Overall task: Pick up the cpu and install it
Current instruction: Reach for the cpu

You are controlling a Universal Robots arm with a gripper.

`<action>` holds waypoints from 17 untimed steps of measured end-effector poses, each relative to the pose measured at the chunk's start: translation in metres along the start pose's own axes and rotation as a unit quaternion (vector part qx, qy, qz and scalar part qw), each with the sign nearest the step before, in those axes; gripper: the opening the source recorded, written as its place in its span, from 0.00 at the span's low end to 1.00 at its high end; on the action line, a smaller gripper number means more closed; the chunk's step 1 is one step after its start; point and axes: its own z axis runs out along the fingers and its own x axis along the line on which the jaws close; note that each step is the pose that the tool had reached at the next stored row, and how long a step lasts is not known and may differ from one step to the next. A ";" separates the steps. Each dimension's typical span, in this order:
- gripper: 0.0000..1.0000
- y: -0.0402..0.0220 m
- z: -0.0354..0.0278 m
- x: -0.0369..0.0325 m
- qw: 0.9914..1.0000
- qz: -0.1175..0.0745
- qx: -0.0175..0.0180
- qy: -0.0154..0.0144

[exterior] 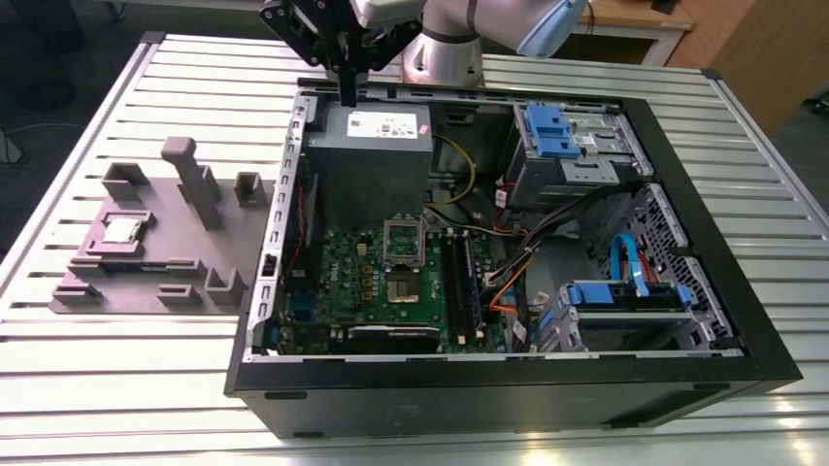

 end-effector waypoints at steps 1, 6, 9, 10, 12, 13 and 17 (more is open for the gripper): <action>0.10 0.0000 0.0000 0.0002 1.000 0.000 0.000 0.000; 0.10 -0.0001 0.0000 0.0015 1.000 0.000 0.000 0.000; 0.10 -0.0003 0.0000 0.0032 1.000 0.000 0.000 0.000; 0.10 -0.0003 -0.0001 0.0039 1.000 0.000 0.000 0.000; 0.10 -0.0004 0.0000 0.0052 1.000 0.000 0.000 0.000; 0.10 -0.0004 -0.0001 0.0058 1.000 0.000 0.000 0.000; 0.10 -0.0006 -0.0002 0.0078 1.000 0.000 0.000 0.000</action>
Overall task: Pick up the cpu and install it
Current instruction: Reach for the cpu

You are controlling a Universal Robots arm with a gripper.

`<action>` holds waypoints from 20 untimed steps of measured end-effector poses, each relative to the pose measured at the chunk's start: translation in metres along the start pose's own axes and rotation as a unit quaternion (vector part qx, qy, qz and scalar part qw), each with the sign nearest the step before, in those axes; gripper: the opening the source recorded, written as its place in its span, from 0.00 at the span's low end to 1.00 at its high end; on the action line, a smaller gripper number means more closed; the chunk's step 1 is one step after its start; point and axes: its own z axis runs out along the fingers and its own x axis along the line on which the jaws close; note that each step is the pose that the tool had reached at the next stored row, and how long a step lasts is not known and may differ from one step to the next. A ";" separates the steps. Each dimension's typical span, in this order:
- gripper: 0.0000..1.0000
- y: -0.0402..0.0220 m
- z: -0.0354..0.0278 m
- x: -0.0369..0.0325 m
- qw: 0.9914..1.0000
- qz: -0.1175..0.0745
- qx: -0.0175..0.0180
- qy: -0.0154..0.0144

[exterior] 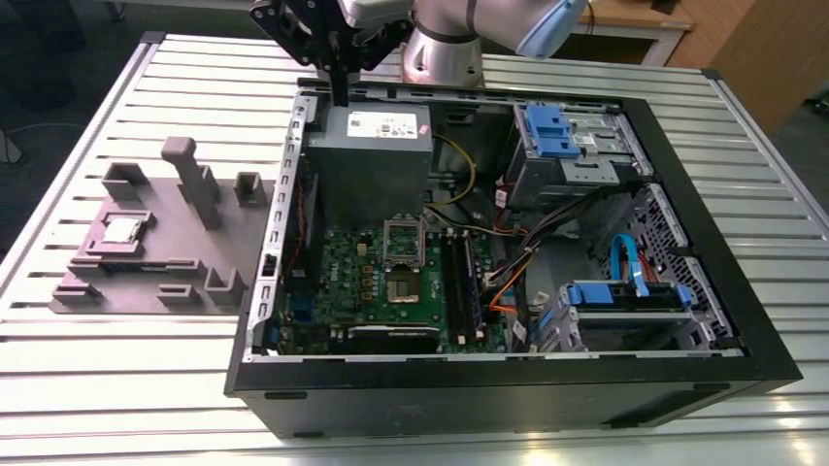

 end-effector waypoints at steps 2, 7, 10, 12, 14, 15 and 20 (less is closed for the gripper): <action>0.10 -0.0001 0.0000 0.0008 1.000 0.000 0.000 0.000; 0.10 -0.0002 -0.0001 0.0030 1.000 0.000 0.000 0.000; 0.10 -0.0003 -0.0001 0.0041 1.000 0.000 0.000 0.000; 0.10 -0.0004 0.0000 0.0048 1.000 0.000 0.000 0.000; 0.10 -0.0004 0.0000 0.0055 1.000 0.000 0.000 0.000; 0.10 -0.0004 0.0000 0.0057 1.000 0.000 0.000 0.000; 0.10 -0.0005 0.0000 0.0066 1.000 0.000 0.000 0.000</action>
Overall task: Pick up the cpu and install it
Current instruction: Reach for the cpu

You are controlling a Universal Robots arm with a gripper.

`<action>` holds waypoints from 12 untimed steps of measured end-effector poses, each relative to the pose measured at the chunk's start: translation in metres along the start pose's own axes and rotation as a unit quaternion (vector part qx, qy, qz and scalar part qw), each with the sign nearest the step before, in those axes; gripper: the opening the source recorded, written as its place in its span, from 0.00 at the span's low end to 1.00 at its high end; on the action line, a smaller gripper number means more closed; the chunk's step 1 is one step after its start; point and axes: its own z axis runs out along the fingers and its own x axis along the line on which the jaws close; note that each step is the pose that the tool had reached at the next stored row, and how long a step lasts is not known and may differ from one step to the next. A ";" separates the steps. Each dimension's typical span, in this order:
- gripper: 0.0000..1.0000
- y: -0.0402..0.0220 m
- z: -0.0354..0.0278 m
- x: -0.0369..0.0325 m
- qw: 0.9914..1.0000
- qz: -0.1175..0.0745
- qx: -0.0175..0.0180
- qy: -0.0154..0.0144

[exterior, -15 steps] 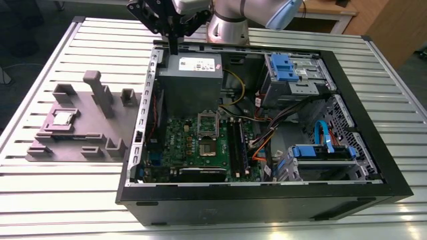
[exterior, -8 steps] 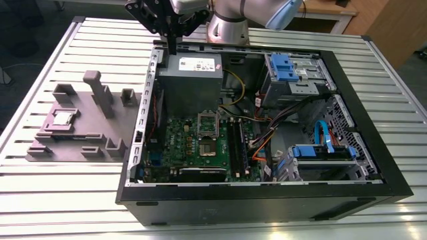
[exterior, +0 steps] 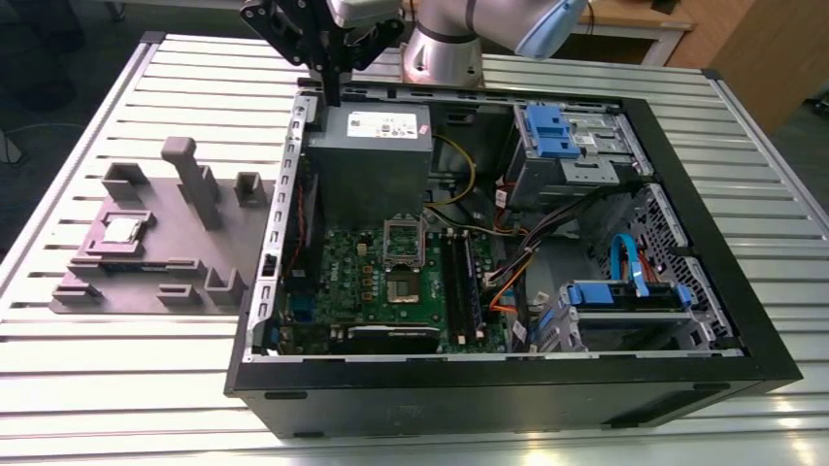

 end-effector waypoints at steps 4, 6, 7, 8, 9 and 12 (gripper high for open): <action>0.10 -0.0001 0.0000 0.0011 1.000 0.000 0.000 0.000; 0.10 -0.0001 0.0000 0.0016 1.000 0.000 0.000 0.000; 0.10 -0.0002 0.0000 0.0019 1.000 0.000 0.000 0.000; 0.10 -0.0002 0.0000 0.0021 1.000 0.000 0.000 0.000; 0.10 -0.0002 0.0000 0.0023 1.000 0.000 0.000 0.000; 0.10 -0.0002 0.0000 0.0032 1.000 0.000 0.000 0.000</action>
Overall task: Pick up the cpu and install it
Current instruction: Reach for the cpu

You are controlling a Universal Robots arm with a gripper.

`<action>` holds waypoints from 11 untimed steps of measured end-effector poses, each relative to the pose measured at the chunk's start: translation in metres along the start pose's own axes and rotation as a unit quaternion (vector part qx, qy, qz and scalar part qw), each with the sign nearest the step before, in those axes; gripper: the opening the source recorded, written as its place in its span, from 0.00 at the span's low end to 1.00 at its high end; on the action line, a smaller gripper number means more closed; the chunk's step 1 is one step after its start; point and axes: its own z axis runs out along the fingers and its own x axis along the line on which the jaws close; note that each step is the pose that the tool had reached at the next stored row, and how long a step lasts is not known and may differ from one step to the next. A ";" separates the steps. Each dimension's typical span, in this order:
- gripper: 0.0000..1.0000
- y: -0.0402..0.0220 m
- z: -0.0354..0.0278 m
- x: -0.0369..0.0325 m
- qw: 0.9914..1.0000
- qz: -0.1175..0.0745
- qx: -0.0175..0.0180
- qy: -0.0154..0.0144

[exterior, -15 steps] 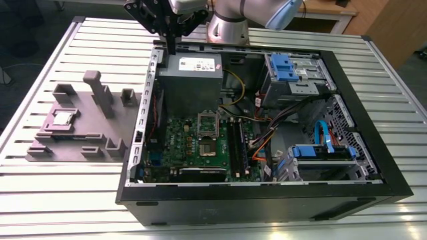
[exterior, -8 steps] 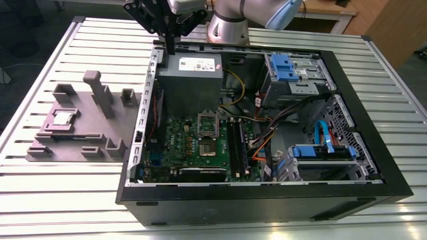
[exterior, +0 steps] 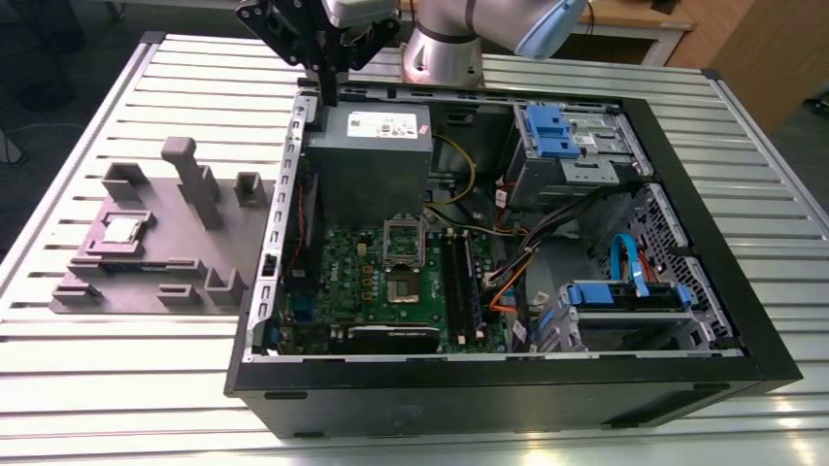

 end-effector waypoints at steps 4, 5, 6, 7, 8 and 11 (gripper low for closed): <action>0.10 -0.0001 0.0000 0.0015 1.000 0.000 0.000 0.000; 0.10 -0.0001 0.0000 0.0018 1.000 0.000 0.000 0.000; 0.10 -0.0002 0.0000 0.0020 1.000 0.000 0.000 0.000; 0.10 -0.0002 0.0000 0.0022 1.000 0.000 0.000 0.000; 0.10 -0.0002 0.0000 0.0025 1.000 0.000 0.000 0.000; 0.10 -0.0003 0.0000 0.0034 1.000 0.000 0.000 0.000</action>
